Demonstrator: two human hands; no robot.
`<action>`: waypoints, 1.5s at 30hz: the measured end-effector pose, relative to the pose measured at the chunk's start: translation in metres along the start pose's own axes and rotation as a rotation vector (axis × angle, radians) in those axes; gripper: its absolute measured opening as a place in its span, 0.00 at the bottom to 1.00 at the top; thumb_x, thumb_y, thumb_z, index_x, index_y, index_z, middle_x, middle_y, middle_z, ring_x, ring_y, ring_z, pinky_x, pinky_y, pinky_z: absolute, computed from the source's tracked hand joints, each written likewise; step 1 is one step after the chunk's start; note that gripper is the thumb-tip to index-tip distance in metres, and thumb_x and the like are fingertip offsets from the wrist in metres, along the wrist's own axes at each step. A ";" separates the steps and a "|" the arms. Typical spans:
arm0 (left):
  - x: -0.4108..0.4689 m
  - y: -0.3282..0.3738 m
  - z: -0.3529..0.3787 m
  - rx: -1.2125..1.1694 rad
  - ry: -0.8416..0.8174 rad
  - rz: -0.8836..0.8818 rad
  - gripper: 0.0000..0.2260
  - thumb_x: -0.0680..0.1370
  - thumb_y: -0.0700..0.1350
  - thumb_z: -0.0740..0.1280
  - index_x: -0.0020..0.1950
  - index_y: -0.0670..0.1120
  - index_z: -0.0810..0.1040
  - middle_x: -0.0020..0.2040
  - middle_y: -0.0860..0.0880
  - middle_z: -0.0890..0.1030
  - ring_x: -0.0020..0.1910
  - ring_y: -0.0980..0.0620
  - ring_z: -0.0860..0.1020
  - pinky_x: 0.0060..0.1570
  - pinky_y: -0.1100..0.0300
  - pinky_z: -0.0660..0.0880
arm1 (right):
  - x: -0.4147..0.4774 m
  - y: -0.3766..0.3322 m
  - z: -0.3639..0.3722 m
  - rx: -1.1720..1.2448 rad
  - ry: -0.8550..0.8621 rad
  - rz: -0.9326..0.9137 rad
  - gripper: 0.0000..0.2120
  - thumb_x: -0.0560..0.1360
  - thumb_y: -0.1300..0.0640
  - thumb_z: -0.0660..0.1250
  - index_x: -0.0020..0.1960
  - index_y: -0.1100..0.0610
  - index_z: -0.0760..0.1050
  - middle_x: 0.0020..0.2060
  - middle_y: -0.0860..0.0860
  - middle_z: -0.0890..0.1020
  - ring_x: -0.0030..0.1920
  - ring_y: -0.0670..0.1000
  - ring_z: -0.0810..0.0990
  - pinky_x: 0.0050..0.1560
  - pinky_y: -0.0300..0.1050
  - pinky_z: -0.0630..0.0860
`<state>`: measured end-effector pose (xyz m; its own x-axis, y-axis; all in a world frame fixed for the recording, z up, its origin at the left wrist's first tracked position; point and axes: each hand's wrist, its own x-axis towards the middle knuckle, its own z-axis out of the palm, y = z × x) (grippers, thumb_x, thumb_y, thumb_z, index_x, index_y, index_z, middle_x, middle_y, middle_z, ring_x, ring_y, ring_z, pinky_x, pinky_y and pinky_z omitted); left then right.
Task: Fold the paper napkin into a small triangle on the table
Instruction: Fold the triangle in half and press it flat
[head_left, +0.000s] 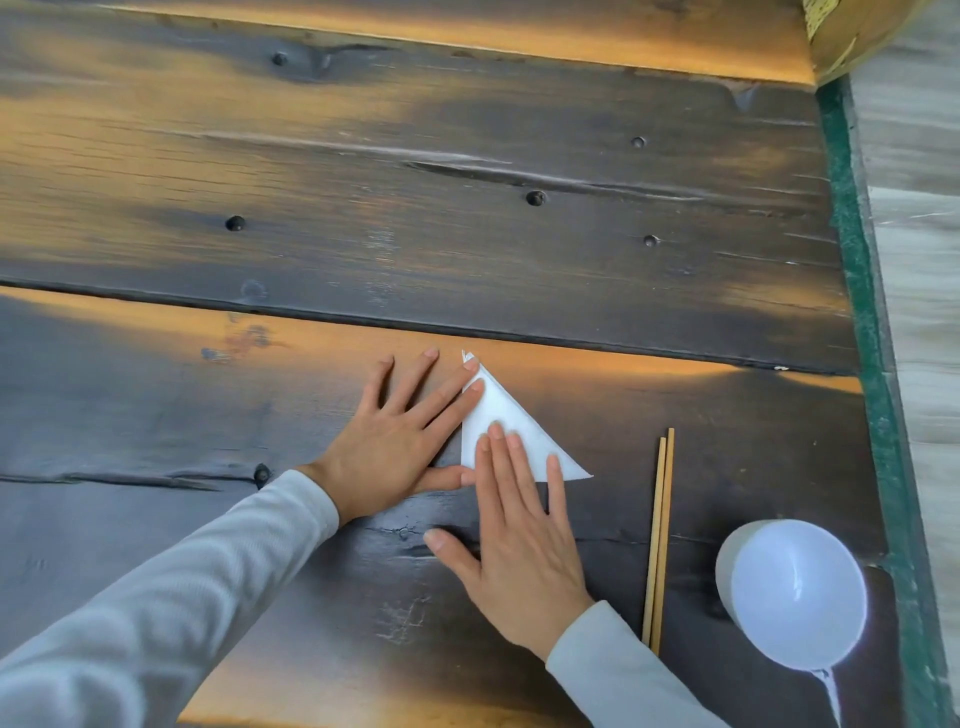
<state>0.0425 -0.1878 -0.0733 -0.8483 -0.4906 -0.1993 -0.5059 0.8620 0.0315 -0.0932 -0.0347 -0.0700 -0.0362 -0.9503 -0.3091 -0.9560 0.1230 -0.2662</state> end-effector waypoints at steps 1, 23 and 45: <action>0.001 0.000 0.000 0.003 -0.014 -0.001 0.40 0.78 0.71 0.51 0.79 0.45 0.64 0.81 0.45 0.61 0.78 0.33 0.60 0.68 0.27 0.63 | -0.003 0.007 0.000 -0.011 -0.010 0.025 0.44 0.79 0.28 0.42 0.82 0.59 0.43 0.82 0.54 0.43 0.82 0.54 0.40 0.78 0.62 0.40; 0.002 0.000 0.004 -0.042 -0.100 -0.056 0.41 0.76 0.74 0.48 0.81 0.48 0.61 0.81 0.49 0.60 0.79 0.36 0.60 0.66 0.24 0.62 | -0.003 -0.004 -0.007 -0.014 0.025 0.036 0.43 0.80 0.28 0.47 0.80 0.61 0.57 0.81 0.56 0.56 0.80 0.57 0.56 0.74 0.63 0.51; 0.005 -0.003 0.005 -0.199 -0.144 -0.091 0.45 0.73 0.76 0.52 0.83 0.53 0.44 0.81 0.58 0.35 0.78 0.45 0.30 0.73 0.28 0.36 | -0.021 0.039 -0.008 -0.105 -0.059 0.277 0.47 0.74 0.23 0.36 0.82 0.54 0.38 0.81 0.50 0.39 0.80 0.53 0.36 0.78 0.64 0.38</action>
<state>0.0408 -0.1917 -0.0793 -0.7743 -0.5295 -0.3466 -0.6118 0.7664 0.1959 -0.1317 -0.0118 -0.0668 -0.2858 -0.8660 -0.4102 -0.9372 0.3420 -0.0691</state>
